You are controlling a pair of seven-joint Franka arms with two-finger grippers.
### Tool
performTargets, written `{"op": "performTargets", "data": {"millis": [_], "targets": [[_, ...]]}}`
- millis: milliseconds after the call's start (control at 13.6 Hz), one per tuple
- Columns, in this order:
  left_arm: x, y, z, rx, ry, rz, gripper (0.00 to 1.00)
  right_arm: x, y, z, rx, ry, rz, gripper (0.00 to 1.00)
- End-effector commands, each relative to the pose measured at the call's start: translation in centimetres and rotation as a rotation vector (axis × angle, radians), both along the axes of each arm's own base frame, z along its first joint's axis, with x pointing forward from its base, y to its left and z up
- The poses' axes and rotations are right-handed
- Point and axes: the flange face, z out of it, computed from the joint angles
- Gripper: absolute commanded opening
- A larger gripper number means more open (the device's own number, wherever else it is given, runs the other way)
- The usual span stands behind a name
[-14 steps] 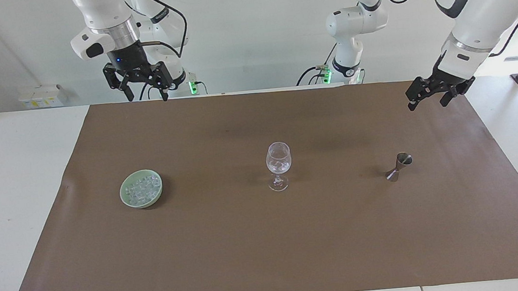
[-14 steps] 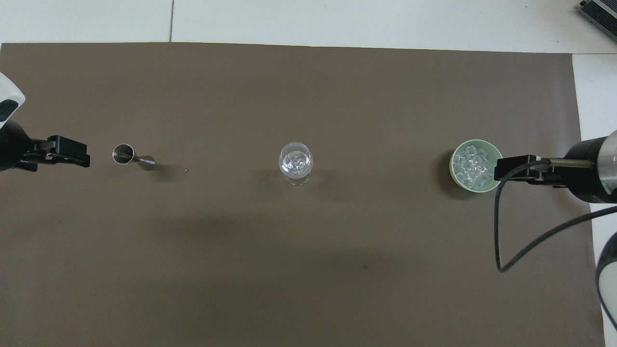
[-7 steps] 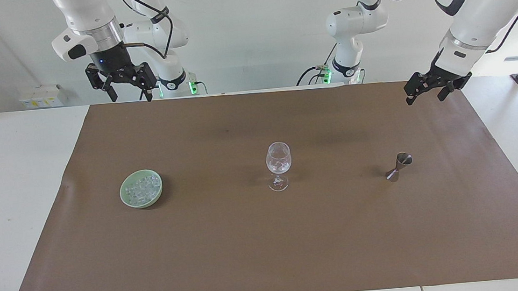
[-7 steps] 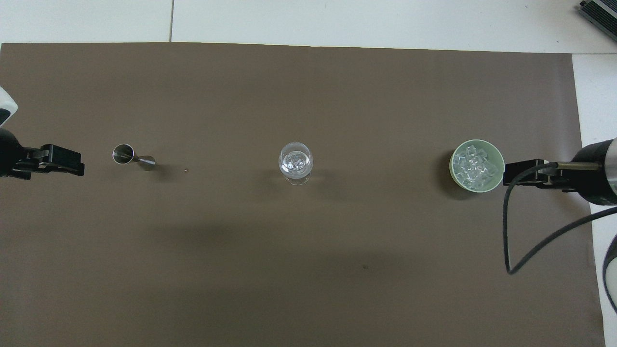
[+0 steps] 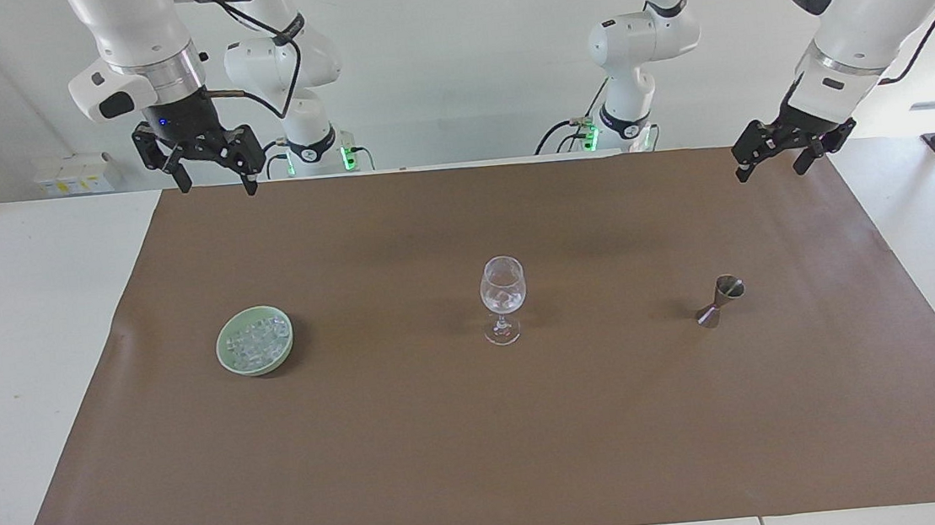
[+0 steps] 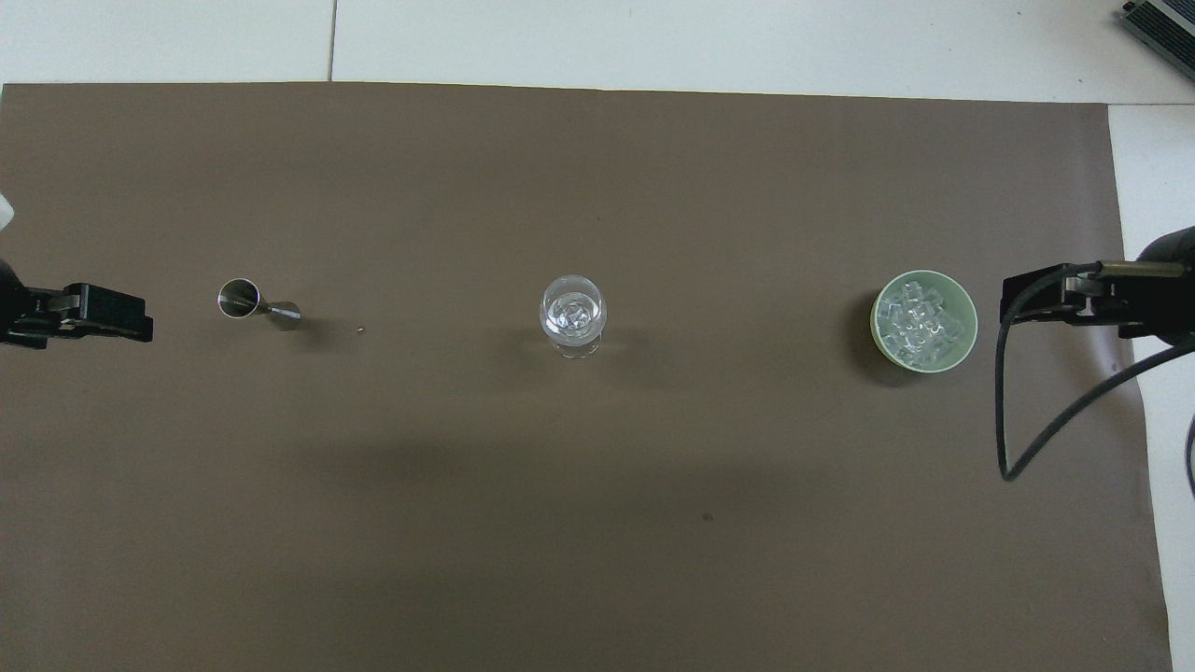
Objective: Pour wine and add ice with both arms
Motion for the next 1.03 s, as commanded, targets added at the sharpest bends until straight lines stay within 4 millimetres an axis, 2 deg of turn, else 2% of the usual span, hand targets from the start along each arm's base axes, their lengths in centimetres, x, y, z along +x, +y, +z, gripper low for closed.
{"op": "performTargets", "data": {"millis": [0,955], "targets": [[-0.60,0.31,0.10,0.009,-0.019,-0.003,1.00,0.64,0.18,0.20,-0.004,0.011,0.025,1.00],[-0.69,-0.18,0.03,0.010,-0.012,-0.013,1.00,0.42,0.49,-0.39,0.015,0.015,0.018,1.00]]}}
